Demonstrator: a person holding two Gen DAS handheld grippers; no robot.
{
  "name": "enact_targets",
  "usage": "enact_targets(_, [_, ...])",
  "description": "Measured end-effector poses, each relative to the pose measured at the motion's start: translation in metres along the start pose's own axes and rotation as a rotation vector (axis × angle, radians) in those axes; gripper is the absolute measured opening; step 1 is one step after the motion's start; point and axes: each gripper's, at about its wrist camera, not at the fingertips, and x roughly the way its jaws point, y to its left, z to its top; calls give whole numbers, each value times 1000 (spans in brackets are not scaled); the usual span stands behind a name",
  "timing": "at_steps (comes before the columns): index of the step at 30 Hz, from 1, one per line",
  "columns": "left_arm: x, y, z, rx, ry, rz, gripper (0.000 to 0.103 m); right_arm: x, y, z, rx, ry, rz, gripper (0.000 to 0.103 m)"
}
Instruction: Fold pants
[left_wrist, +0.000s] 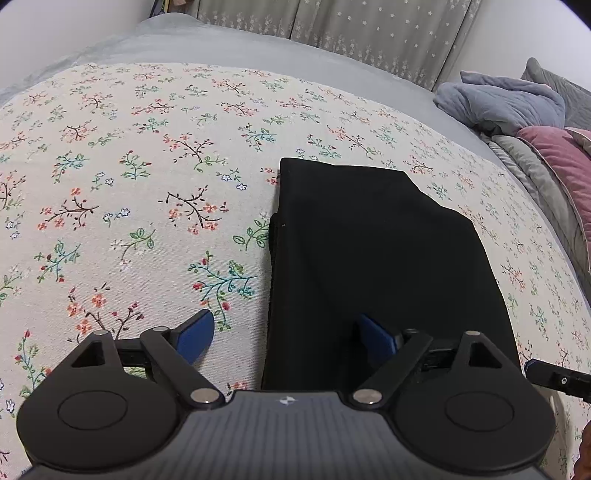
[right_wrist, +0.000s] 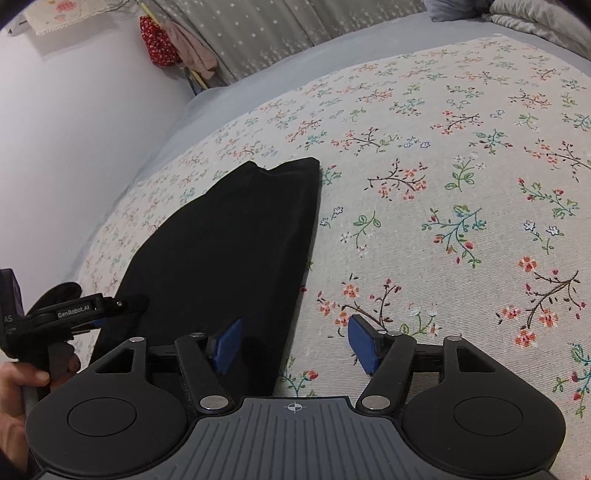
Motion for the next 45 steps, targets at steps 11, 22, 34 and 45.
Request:
enact_targets(11, [7, -1, 3, -2, 29, -34, 103, 3, 2, -1, 13, -4, 23, 69])
enact_targets(22, [18, 1, 15, 7, 84, -116, 103, 17, 6, 3, 55, -13, 81, 70])
enact_targets(34, [22, 3, 24, -79, 75, -154, 87, 35, 19, 8, -18, -40, 61, 69])
enact_targets(45, [14, 3, 29, -123, 21, -108, 47, 38, 39, 14, -169, -61, -24, 13])
